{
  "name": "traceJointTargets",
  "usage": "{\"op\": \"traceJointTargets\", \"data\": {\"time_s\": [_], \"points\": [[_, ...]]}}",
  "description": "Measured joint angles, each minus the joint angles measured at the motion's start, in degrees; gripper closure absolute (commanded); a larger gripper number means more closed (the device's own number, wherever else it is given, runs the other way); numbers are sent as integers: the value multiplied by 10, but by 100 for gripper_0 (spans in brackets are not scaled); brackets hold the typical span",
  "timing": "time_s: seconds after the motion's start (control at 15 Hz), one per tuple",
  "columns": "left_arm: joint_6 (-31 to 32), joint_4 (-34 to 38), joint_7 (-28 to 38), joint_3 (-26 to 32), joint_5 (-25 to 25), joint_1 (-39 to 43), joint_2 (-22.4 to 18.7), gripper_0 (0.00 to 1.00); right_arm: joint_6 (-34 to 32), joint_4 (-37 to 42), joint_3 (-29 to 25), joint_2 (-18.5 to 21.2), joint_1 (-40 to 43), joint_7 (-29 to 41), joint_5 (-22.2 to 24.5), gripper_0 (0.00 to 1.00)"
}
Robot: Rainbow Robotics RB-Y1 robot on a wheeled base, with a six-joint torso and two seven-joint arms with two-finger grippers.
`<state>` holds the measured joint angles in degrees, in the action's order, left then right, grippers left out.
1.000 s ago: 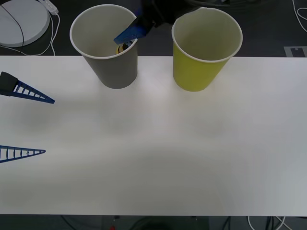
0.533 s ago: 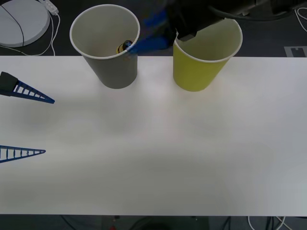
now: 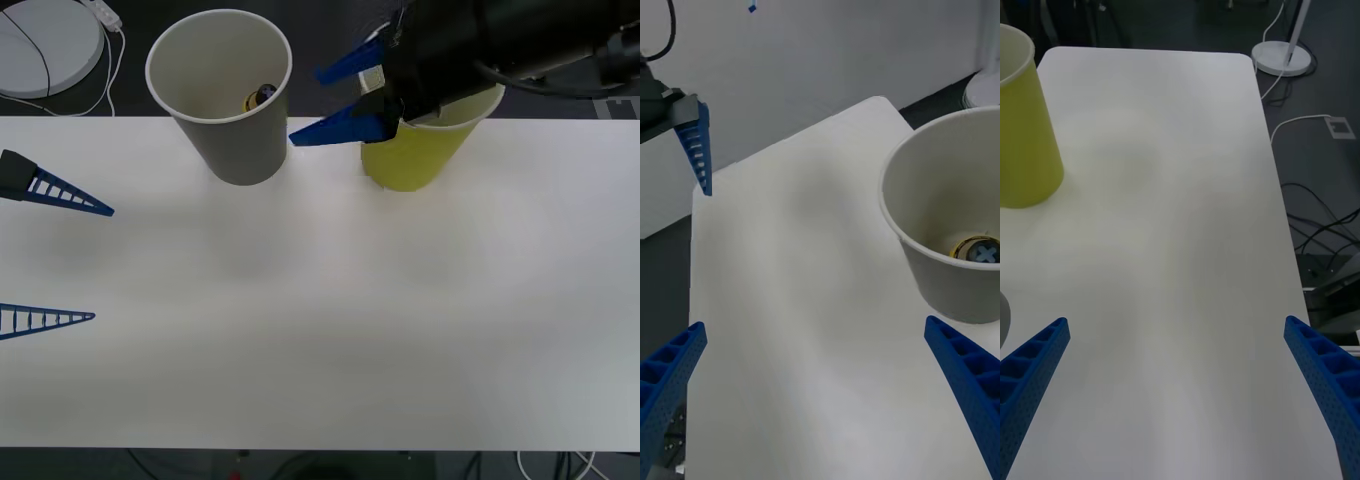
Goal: Put the can into the green bin and the plastic bottle into the gray bin
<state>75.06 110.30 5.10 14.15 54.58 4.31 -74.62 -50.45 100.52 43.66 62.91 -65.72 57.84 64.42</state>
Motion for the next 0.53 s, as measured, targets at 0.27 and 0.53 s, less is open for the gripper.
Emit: {"op": "traceJointTargets", "data": {"time_s": [0.27, 0.53], "points": [[0, 0, 0, 0, 0, 0, 0, 0, 0, 43, -54, 28, 85, -75, -26, 0], [0, 0, 0, 0, 0, 0, 0, 0, 0, 89, -117, 50, 182, -148, -47, 0]]}}
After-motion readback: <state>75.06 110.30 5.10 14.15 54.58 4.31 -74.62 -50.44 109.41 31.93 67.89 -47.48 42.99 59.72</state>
